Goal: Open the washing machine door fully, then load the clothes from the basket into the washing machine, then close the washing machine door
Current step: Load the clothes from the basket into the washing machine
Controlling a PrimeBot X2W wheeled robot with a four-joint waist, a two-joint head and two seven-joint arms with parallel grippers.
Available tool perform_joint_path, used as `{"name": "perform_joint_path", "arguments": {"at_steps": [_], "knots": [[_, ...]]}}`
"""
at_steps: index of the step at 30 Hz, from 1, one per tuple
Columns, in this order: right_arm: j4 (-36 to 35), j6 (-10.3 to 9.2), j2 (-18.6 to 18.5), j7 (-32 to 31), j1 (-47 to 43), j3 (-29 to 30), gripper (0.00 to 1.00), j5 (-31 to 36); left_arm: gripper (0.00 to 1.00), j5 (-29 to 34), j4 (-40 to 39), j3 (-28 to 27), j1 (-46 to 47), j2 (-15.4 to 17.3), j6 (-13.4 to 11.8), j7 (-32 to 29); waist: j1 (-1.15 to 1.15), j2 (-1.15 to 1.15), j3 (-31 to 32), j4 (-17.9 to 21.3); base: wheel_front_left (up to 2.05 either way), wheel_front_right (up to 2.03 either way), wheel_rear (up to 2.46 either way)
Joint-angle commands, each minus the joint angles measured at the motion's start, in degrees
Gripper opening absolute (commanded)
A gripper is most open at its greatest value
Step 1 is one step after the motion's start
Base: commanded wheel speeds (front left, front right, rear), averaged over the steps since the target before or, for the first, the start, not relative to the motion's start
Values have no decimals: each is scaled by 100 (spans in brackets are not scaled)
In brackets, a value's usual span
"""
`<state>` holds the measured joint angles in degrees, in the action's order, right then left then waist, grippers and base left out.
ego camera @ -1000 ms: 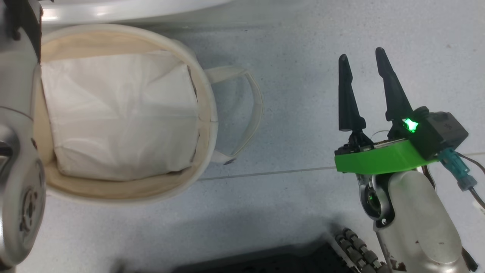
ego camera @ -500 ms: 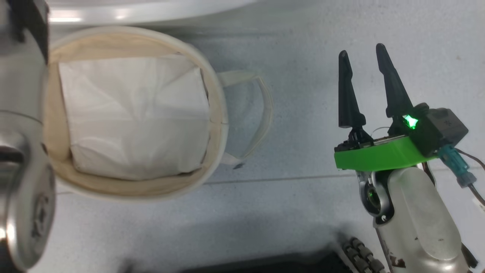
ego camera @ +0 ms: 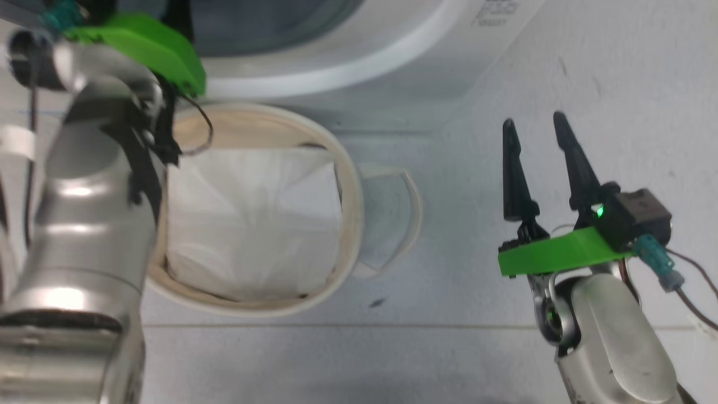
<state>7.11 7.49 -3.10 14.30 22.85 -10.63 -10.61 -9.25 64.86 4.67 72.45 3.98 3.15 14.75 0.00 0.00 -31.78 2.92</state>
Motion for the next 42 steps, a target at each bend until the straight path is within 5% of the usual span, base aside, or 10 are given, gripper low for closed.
{"name": "perform_joint_path", "arguments": {"at_steps": [1,19,42], "knots": [[-139,0,23,70,-166,-126,100,-1,100,5,-208,-35,-105,166,28,25,0,0,394,-187,0,0,0],[73,0,23,70,-1092,-272,100,-225,100,-79,-1877,358,-3459,-95,115,25,0,0,2450,-530,0,0,0],[19,0,23,70,-1678,-112,100,-348,100,-196,-4138,269,-5989,-109,-736,25,0,0,2953,-798,0,0,0]]}}
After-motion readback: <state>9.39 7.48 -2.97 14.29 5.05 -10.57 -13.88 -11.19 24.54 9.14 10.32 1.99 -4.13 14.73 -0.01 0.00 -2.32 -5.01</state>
